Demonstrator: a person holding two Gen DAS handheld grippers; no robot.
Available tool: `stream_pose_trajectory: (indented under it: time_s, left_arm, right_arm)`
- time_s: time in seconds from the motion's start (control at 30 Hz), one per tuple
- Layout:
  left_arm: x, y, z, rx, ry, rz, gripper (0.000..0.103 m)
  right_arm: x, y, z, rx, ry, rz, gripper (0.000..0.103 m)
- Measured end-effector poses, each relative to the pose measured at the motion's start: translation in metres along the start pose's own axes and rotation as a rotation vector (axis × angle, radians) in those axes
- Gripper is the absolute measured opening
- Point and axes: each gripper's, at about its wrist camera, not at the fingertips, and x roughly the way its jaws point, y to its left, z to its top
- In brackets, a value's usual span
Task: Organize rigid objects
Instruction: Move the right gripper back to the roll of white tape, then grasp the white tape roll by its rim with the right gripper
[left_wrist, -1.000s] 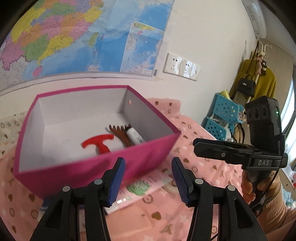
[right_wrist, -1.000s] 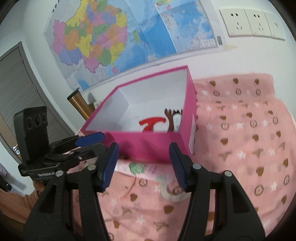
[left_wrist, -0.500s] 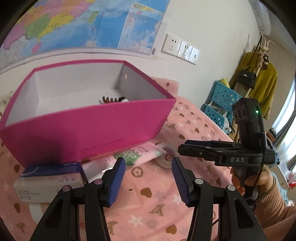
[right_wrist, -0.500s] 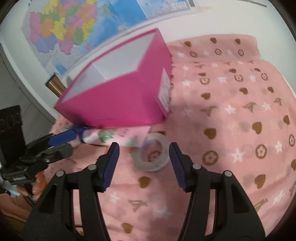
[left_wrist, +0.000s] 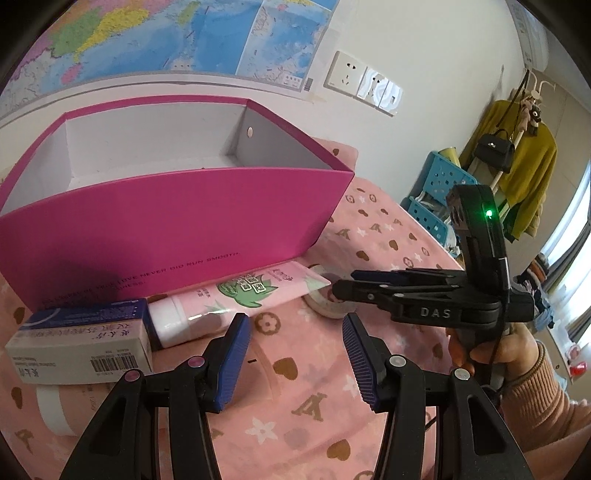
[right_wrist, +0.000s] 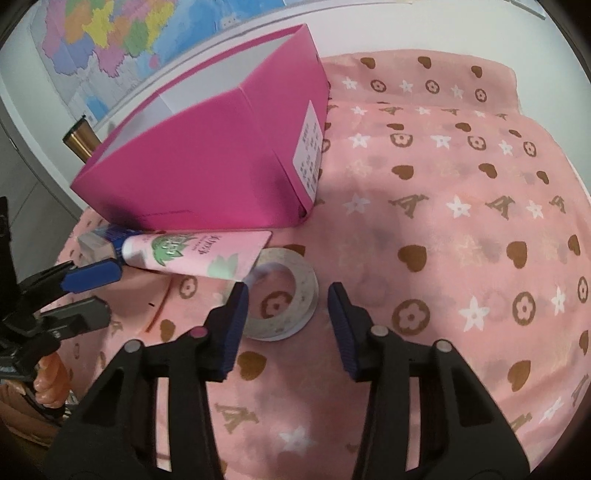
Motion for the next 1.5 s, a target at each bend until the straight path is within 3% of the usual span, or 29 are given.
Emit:
stream_pose_trajectory:
  time_s: [0.07, 0.23, 0.63, 0.97, 1.13, 1.4, 1.5]
  left_arm:
    - [0.001, 0.000, 0.000, 0.000, 0.004, -0.002, 0.053]
    - [0.004, -0.001, -0.002, -0.001, 0.015, -0.012, 0.053]
    - [0.010, -0.010, -0.009, 0.024, 0.041, -0.036, 0.053]
    - [0.020, -0.025, -0.015, 0.066, 0.071, -0.047, 0.053]
    - [0.021, -0.026, -0.015, 0.065, 0.070, -0.047, 0.053]
    - [0.025, -0.025, -0.016, 0.055, 0.083, -0.051, 0.053]
    - [0.025, -0.024, -0.016, 0.047, 0.087, -0.054, 0.053]
  right_arm:
    - [0.001, 0.002, 0.001, -0.010, 0.000, -0.011, 0.042]
    - [0.002, 0.007, 0.000, -0.046, 0.005, -0.068, 0.024]
    - [-0.022, 0.005, -0.019, -0.033, 0.003, -0.019, 0.019]
    - [-0.027, 0.009, -0.026, -0.025, 0.008, 0.011, 0.018]
    - [-0.023, 0.007, -0.019, -0.024, 0.003, 0.002, 0.034]
    - [-0.006, 0.012, -0.014, -0.079, 0.037, -0.046, 0.034]
    - [-0.006, 0.014, -0.015, -0.096, 0.030, -0.062, 0.028]
